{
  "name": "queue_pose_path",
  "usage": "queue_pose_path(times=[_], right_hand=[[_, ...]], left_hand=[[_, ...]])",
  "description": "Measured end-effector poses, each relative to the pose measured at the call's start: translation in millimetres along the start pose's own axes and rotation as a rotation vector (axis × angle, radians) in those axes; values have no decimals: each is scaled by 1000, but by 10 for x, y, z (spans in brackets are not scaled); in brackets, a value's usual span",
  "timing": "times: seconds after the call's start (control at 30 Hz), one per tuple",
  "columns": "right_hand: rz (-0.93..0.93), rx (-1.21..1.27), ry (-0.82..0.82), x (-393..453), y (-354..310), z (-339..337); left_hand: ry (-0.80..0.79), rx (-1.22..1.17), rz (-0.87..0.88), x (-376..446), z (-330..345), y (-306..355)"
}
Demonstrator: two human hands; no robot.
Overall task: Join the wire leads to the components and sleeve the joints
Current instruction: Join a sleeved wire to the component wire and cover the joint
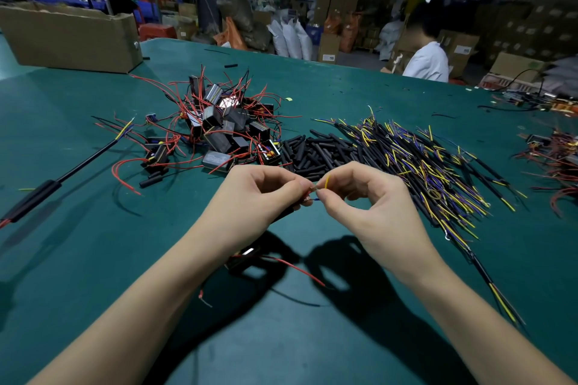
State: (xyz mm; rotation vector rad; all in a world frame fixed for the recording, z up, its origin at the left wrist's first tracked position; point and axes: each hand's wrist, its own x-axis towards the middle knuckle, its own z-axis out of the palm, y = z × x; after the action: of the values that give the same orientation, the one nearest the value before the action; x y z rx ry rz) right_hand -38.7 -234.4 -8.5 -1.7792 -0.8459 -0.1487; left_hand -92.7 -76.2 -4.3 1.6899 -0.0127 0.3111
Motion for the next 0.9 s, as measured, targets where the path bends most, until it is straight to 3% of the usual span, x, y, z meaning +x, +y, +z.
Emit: queue_pose_path(times=[0.33,0.53,0.9], right_hand=[[82,48,-121,33,28,-46],[0,-124,-95,12,-1,-68],[-745,-947,103,-2,21,-4]], left_hand=[[-39,79,49,-6,19,-51],[-55,83,12,11,11,-78],[-79,93,-144,28,3,-91]])
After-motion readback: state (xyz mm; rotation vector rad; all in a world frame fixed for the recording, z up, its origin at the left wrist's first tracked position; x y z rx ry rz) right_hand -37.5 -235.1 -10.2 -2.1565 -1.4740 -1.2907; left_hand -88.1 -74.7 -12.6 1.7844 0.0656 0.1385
